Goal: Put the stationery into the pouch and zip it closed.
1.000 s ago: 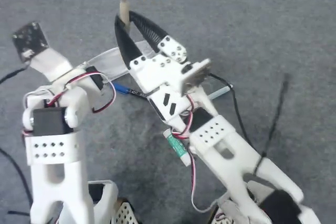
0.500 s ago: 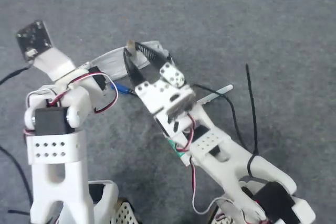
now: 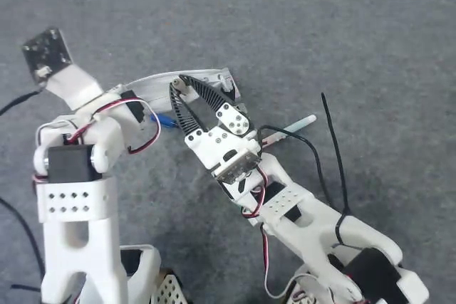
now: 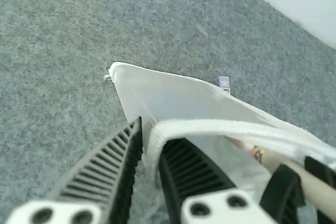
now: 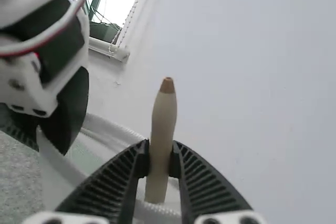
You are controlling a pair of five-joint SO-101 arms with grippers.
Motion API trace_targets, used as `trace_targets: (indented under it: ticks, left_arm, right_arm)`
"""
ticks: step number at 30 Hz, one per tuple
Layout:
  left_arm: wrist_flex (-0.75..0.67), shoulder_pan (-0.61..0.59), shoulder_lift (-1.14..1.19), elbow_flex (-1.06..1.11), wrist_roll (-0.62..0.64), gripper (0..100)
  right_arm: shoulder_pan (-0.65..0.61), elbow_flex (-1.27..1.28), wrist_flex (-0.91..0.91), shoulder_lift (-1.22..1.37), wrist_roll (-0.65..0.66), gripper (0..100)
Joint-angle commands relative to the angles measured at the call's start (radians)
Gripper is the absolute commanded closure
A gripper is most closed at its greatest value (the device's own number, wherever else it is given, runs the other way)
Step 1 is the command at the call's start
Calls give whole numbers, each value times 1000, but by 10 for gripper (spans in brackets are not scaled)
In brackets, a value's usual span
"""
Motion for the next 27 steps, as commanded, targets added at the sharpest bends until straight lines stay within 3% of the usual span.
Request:
trace_targets:
  ticks: [1,4,27]
  left_arm:
    - [-25,-5,9,-1,-5,991]
    - [-25,-5,9,-1,-5,991]
    - [-68,-5,6,28,-6,991]
  right_arm:
    - [-5,11,-4,-1,21,844]
    - [-7,17,54,-12,21,790]
    - [-28,32,74,-33,26,824]
